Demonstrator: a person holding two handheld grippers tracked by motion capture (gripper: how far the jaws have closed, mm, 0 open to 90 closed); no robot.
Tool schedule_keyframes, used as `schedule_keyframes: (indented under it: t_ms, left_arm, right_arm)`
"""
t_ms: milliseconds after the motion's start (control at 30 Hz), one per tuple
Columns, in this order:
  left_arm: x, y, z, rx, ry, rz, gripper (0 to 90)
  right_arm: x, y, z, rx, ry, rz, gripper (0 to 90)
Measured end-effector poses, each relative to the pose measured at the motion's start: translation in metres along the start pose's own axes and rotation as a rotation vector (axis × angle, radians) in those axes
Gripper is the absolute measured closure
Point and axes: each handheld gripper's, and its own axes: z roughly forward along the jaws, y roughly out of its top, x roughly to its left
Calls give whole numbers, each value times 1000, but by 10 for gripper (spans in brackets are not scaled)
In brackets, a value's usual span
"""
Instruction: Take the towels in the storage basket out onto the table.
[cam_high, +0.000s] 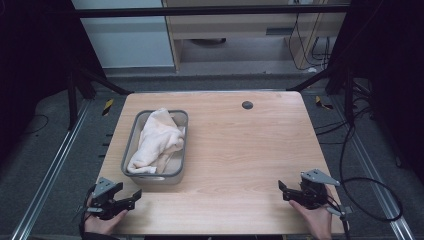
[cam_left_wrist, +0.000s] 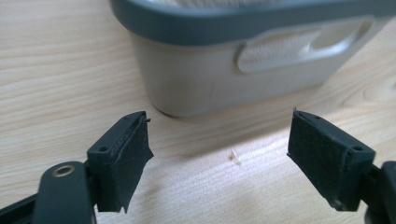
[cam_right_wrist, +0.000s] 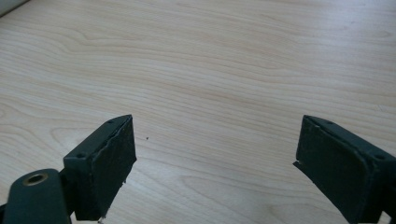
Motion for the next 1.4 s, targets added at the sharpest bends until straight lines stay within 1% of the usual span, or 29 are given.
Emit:
schedule_keyframes:
  t_ms: [67,100,133,167,233,267,433,500,733,833,867,1033,1100,1133,1233,1400]
  left_arm:
    - [1,1,-3,-17,2,-13,209]
    - [1,1,-3,-17,2,-13,209]
    - [2,2,-4,-23,1,-22,209]
    - [3,3,-6,-30,5,-28,209]
    - [4,5,-8,-34,12,-29,206]
    - [5,6,-9,-38,15,-30,206]
    - [7,11,-16,-62,13,-43,207]
    - [8,14,-19,-65,13,-39,207]
    - [8,24,-25,-83,6,-38,207]
    - [8,28,-29,-95,5,-33,207]
    - [8,30,-30,-103,5,-32,207]
    - [10,36,-33,-114,11,-39,208]
    - [10,38,-34,-120,12,-47,211]
    - [11,39,-35,-124,13,-53,212]
    - [12,44,-36,-131,8,-56,213]
    - [13,53,-38,-132,3,-49,212]
  right_arm:
    - [4,1,0,-1,14,-18,125]
    - [4,1,0,-1,14,-18,125]
    - [6,1,1,1,17,-26,125]
    - [10,1,2,6,26,-44,125]
    - [12,2,2,10,31,-47,124]
    - [13,1,3,16,33,-58,120]
    - [14,1,4,24,27,-54,113]
    - [13,1,4,29,30,-39,112]
    - [13,0,5,34,28,-42,107]
    - [12,1,4,23,29,-46,107]
    - [12,1,4,23,28,-39,107]
    - [12,1,4,24,24,-39,108]
    - [12,1,4,29,31,-26,108]
    - [11,1,4,29,29,-32,108]
    - [12,0,4,24,25,-37,108]
    - [12,1,4,28,26,-42,108]
